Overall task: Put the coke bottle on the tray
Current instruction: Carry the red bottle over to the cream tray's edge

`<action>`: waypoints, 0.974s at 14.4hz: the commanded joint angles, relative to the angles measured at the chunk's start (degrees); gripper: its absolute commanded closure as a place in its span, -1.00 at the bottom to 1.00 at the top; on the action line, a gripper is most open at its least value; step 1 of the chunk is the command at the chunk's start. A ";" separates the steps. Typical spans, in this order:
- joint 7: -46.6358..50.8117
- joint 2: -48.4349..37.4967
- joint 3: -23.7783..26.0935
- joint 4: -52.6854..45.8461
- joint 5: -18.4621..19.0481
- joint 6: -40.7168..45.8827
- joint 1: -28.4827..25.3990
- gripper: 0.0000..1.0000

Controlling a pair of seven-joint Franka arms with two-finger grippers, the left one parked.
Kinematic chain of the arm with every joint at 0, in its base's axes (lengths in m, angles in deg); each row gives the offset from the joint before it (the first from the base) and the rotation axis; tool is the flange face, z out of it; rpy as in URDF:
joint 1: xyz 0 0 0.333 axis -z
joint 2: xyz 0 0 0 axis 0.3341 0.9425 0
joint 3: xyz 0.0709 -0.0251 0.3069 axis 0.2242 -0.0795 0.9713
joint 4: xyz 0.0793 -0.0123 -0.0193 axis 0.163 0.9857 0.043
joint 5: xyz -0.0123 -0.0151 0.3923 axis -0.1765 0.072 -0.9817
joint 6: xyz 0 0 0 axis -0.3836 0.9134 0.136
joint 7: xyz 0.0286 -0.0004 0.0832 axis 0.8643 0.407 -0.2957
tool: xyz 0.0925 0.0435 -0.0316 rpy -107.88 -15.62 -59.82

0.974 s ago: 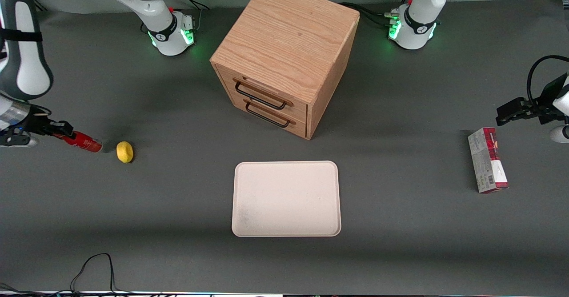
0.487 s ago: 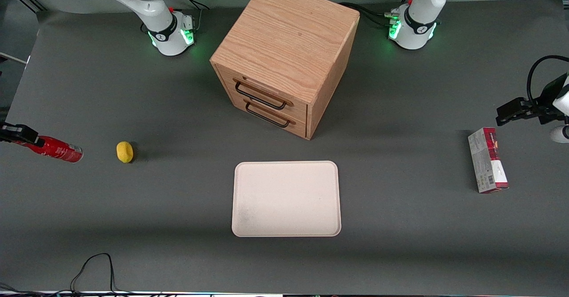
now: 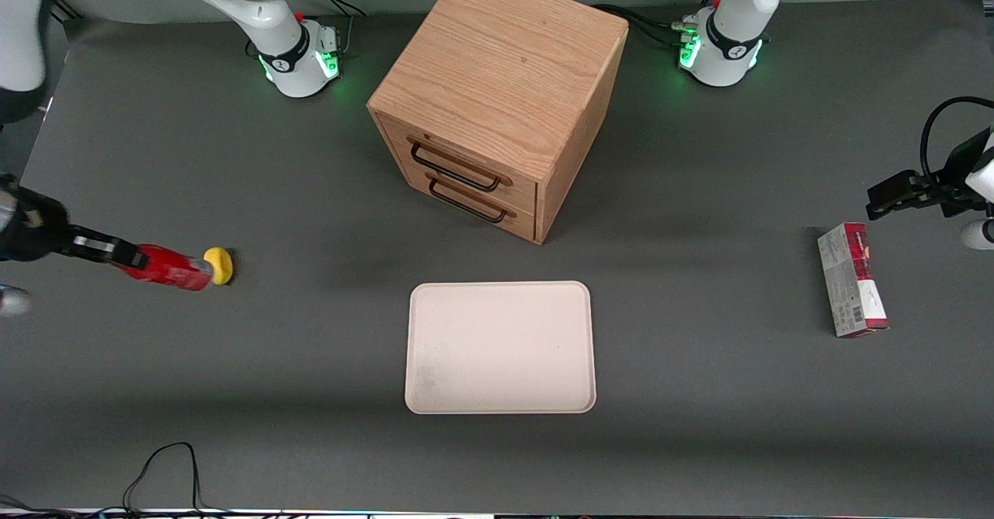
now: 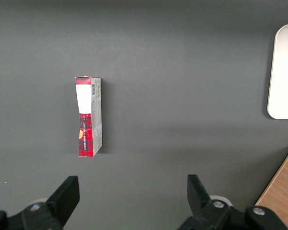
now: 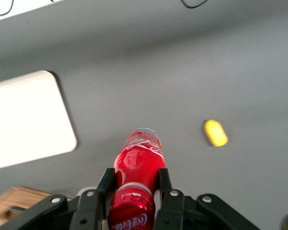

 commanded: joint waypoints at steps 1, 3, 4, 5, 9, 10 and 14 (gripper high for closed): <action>13.50 5.54 11.89 -8.58 6.70 2.59 0.43 1.00; 20.53 7.48 19.28 -10.17 11.89 2.25 -0.35 1.00; 23.79 8.53 21.23 -10.87 14.18 1.89 -1.23 1.00; 25.39 9.33 22.29 -11.31 15.07 1.37 -2.11 1.00; 28.90 13.89 22.30 -11.23 15.34 -6.87 -5.54 1.00; 29.96 16.25 22.30 -11.14 15.34 -10.12 -6.50 1.00; 34.81 25.49 21.95 -10.88 22.63 -20.41 -9.67 1.00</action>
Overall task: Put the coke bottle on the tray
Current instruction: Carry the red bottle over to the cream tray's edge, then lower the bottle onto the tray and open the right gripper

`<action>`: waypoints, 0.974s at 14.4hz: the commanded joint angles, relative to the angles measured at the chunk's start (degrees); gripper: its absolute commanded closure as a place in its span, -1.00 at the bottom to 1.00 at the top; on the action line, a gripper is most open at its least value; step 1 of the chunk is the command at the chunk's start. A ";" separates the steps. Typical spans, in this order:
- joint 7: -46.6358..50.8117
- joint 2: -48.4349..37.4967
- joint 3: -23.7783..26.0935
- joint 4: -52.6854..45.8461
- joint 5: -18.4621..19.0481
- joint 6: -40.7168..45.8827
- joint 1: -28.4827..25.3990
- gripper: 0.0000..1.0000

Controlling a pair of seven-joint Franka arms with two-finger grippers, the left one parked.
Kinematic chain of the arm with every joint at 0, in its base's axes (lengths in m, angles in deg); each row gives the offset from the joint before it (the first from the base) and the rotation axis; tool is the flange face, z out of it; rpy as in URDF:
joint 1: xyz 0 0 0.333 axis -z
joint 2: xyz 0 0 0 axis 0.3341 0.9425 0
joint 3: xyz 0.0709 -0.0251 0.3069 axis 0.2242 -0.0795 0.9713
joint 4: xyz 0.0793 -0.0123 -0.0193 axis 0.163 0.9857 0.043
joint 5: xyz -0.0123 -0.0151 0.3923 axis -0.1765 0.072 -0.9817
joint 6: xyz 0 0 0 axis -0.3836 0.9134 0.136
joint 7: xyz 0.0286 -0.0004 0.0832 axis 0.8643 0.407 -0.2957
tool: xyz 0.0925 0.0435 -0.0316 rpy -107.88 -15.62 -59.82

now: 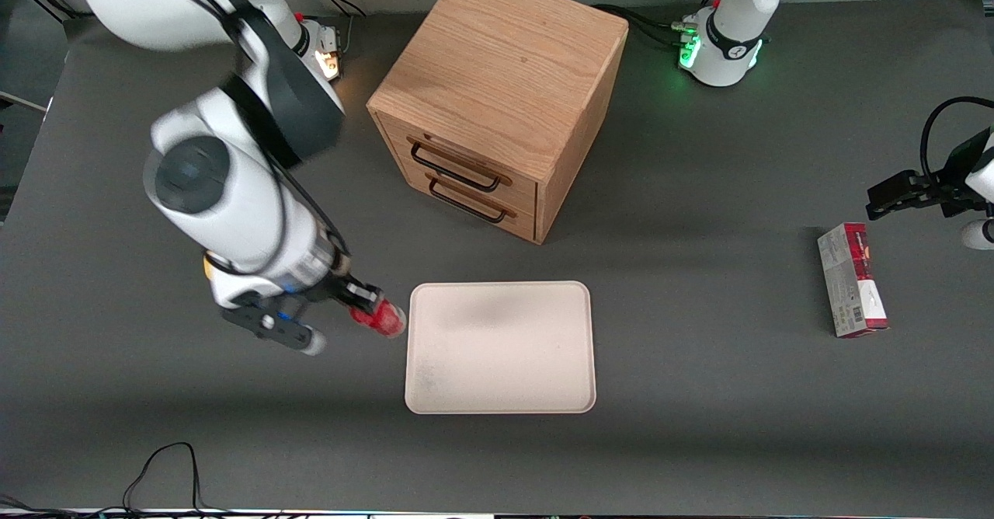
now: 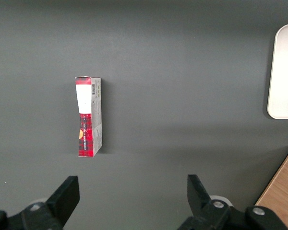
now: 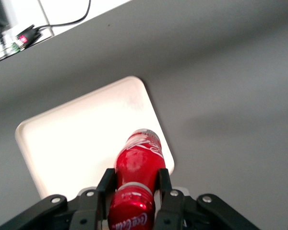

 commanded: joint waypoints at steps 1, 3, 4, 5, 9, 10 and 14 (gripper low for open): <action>2.55 6.71 -0.10 -3.55 3.47 -5.34 -1.61 1.00; 2.55 9.79 -1.33 -3.20 3.47 -11.93 -1.79 1.00; 2.55 10.50 -1.59 -3.02 3.47 -13.96 -1.79 1.00; 2.46 10.68 -1.60 -2.93 3.38 -14.42 -1.87 1.00; 2.02 11.21 -3.09 0.40 3.47 -18.27 -1.96 1.00; 1.84 11.21 -3.61 1.45 3.47 -19.51 -1.96 1.00; 1.76 11.91 -4.15 2.69 3.47 -21.54 -1.96 1.00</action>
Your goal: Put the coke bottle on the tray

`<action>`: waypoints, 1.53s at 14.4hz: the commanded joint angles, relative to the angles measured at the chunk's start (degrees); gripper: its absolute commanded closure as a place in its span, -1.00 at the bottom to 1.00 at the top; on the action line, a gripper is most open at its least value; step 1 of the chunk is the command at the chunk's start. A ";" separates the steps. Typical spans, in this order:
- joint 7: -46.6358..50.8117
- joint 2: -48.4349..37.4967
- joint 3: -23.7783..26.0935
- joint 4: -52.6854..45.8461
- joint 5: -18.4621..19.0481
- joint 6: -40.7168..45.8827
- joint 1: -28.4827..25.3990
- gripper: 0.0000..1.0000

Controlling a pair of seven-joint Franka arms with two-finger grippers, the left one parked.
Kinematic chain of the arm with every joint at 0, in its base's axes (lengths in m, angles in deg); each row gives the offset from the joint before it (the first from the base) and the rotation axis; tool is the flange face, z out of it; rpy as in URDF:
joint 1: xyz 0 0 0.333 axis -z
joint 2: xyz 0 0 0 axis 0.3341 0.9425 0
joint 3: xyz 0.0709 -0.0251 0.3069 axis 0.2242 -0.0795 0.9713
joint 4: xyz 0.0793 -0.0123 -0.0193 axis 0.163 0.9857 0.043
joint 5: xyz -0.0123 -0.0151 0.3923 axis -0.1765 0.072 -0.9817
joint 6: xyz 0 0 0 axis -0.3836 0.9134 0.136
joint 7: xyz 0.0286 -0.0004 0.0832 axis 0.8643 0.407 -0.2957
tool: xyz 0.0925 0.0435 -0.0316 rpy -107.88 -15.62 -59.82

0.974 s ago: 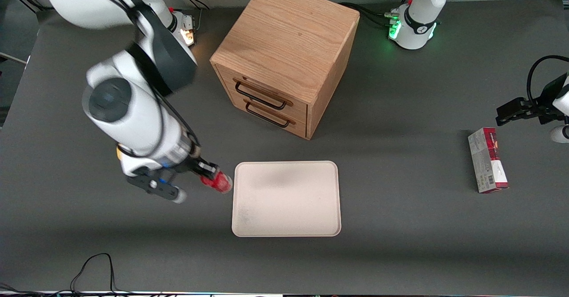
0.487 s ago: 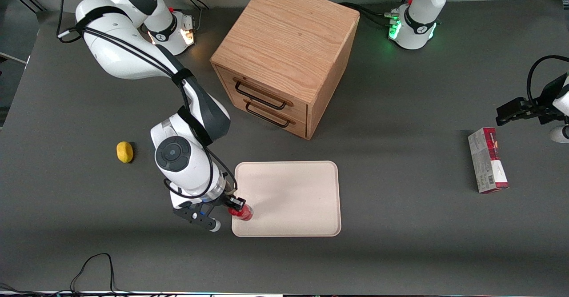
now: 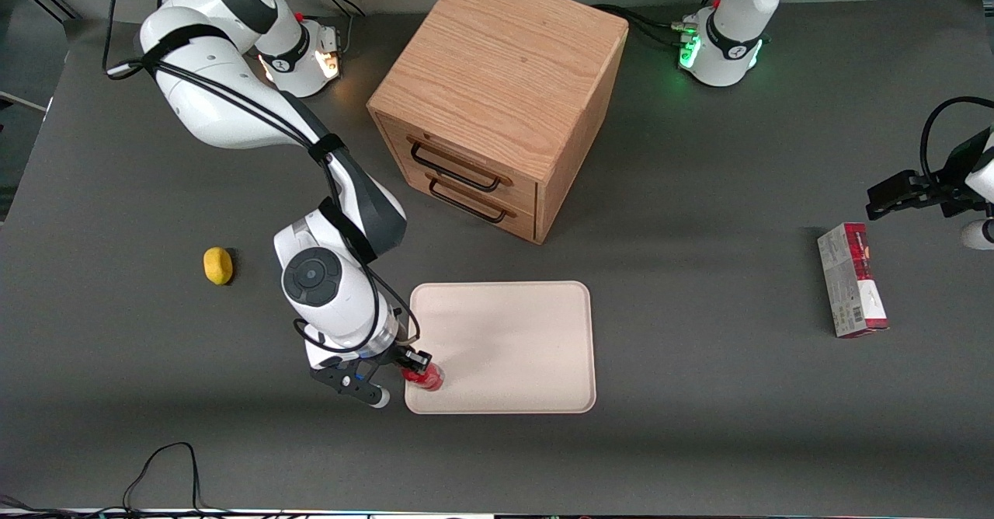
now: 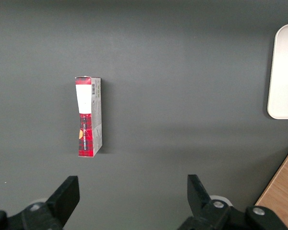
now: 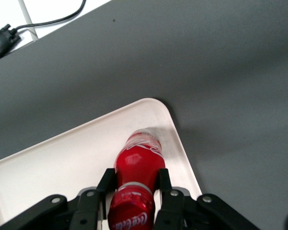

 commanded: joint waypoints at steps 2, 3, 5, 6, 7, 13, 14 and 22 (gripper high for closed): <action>0.68 -0.32 -0.68 0.35 1.54 -1.64 -0.65 -0.92; 1.29 -0.32 -0.76 0.70 3.28 -1.64 -0.82 -1.00; 1.21 -0.67 -0.76 1.23 3.65 -2.07 -0.91 -1.00; 1.12 -1.11 -0.85 1.32 3.56 -2.34 -1.00 -1.00; 0.95 -1.55 -0.94 1.41 3.56 -2.17 -1.00 -1.00; -3.68 -14.44 -5.23 12.19 -1.68 -0.33 -1.09 -1.00; -8.15 -17.69 -6.55 14.39 -5.36 2.29 -1.09 -1.00; -40.25 -47.21 -21.58 36.18 -16.65 20.32 -0.91 -1.00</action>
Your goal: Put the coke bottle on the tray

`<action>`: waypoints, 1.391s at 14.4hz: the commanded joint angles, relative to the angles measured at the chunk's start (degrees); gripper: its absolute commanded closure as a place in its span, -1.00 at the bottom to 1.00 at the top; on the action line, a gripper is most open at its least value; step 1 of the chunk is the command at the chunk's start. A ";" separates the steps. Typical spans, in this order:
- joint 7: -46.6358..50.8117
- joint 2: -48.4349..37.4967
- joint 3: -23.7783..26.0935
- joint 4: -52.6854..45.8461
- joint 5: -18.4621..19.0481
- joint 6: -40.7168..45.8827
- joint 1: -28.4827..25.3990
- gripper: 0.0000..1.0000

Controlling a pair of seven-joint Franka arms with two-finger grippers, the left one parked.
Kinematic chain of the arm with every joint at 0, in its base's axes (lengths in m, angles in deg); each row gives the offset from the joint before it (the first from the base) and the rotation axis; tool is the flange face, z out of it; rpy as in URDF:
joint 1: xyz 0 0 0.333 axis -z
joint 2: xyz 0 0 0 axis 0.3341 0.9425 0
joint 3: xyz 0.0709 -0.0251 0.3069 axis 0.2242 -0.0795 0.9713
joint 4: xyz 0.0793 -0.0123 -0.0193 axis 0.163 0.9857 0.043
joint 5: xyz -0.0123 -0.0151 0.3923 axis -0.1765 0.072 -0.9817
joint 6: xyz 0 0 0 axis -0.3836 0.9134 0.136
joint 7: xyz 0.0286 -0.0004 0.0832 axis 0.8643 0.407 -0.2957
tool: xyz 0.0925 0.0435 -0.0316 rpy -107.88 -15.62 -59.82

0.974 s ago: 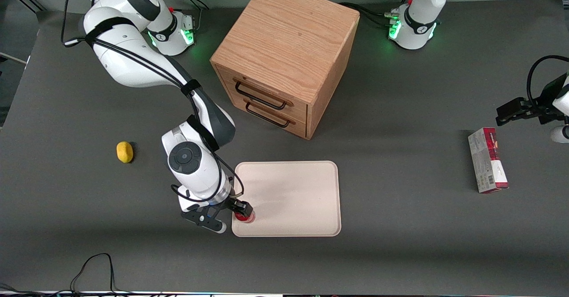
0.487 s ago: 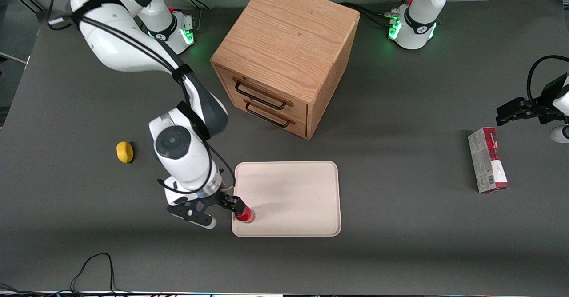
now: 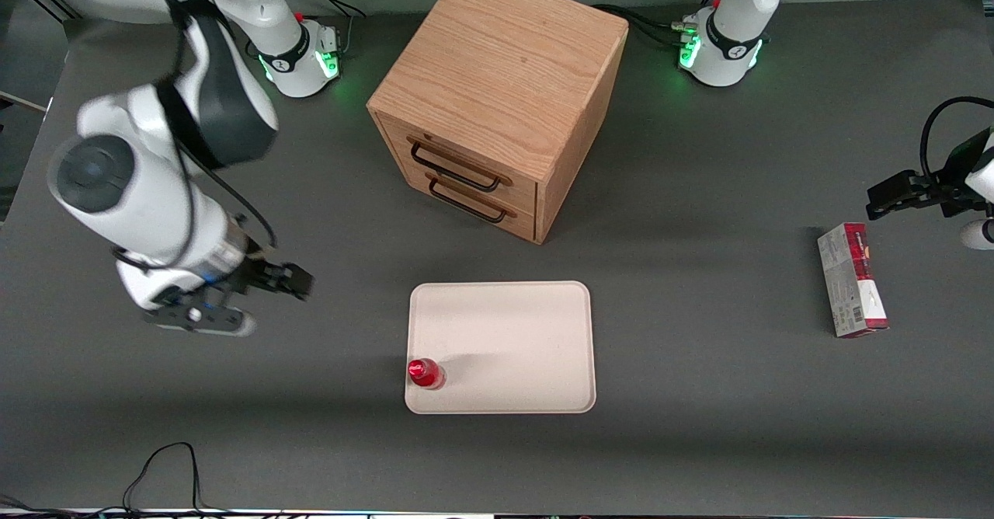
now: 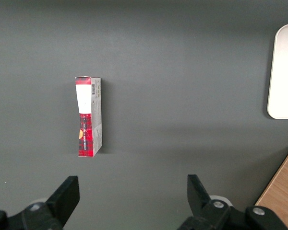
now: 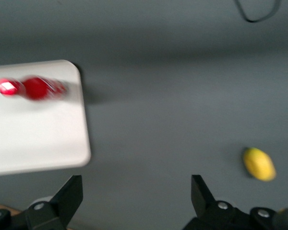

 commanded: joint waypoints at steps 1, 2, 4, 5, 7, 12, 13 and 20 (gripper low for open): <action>-7.71 -14.27 -4.21 14.66 -1.48 1.83 -0.29 -1.00; -9.39 -16.66 -5.61 15.55 -1.57 4.29 -0.03 -1.00; -11.77 -20.27 -7.73 15.65 -4.45 8.51 2.07 -1.00; -13.86 -21.33 -9.04 15.65 -7.60 9.75 3.39 -1.00; -15.82 -22.04 -10.90 15.47 -8.60 11.86 3.66 -1.00; -14.94 -24.94 -10.99 15.56 -8.60 11.96 4.01 -1.00; -14.77 -24.60 -10.64 15.56 -8.43 11.70 4.01 -1.00; -14.24 -23.27 -10.46 15.91 -6.14 7.57 4.10 -1.00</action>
